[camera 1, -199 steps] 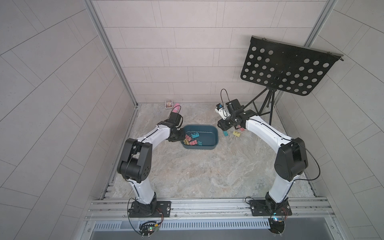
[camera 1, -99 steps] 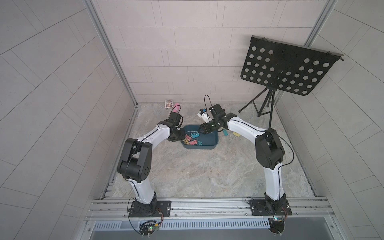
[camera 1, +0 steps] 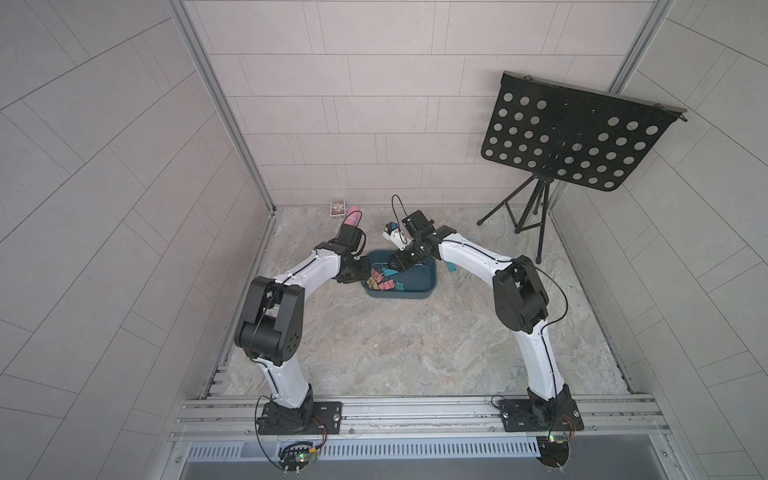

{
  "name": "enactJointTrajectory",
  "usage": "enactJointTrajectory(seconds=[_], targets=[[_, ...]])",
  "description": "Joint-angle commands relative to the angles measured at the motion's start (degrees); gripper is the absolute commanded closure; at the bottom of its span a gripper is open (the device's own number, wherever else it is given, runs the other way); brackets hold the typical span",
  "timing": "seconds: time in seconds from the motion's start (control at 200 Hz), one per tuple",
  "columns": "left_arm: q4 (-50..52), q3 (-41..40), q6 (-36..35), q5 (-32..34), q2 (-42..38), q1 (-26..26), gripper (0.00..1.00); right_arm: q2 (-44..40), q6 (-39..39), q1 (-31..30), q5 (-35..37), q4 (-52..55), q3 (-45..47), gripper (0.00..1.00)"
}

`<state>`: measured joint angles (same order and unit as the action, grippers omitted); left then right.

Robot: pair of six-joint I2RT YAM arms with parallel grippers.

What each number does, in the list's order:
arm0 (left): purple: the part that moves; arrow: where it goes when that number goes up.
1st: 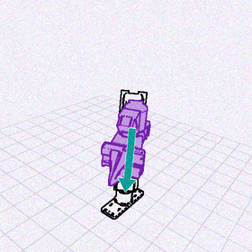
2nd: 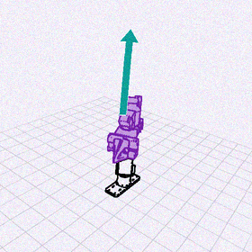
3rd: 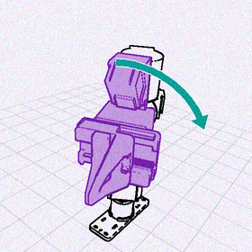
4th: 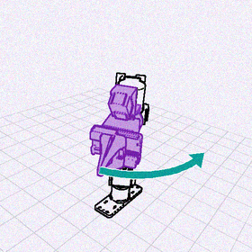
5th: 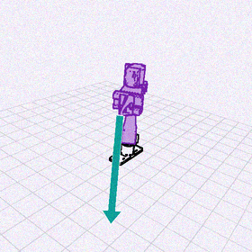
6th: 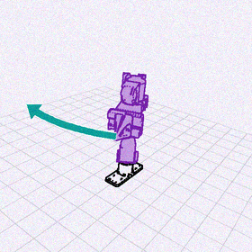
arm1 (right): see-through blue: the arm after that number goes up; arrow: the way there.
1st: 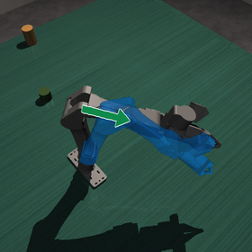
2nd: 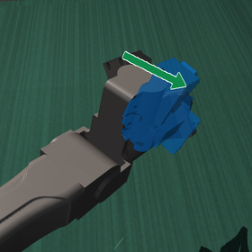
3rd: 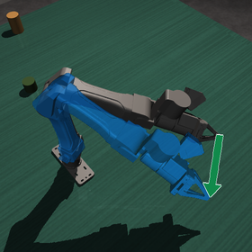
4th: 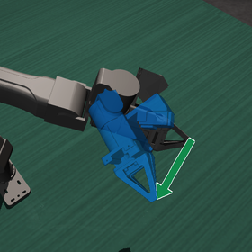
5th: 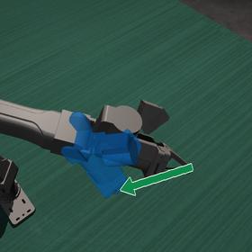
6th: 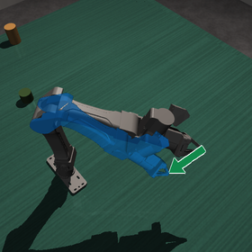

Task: Take out the binder clips from the storage box
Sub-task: Pick up the binder clip from the storage box.

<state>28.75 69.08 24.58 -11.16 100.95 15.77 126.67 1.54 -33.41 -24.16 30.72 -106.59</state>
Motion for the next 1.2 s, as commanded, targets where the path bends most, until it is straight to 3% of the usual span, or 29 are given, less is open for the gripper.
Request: enactJointTrajectory(seconds=[0.0,0.475,0.781,1.196], targets=[[-0.2,-0.9,-0.1,0.0,-0.2,-0.3,0.76,1.3,-4.8,-1.4,5.4,3.8,-2.0,0.51],[-0.1,-1.0,-0.2,0.2,-0.6,-0.4,0.76,4.7,-7.8,-2.3,8.5,6.8,-5.5,0.51],[0.0,-1.1,-0.2,0.4,-0.6,-0.3,0.76,5.5,-8.0,-2.3,9.2,6.4,-5.9,0.6],[0.1,-1.2,-0.2,0.5,-0.9,-0.3,0.76,5.4,-8.5,-2.4,9.0,4.3,-5.6,0.6]])
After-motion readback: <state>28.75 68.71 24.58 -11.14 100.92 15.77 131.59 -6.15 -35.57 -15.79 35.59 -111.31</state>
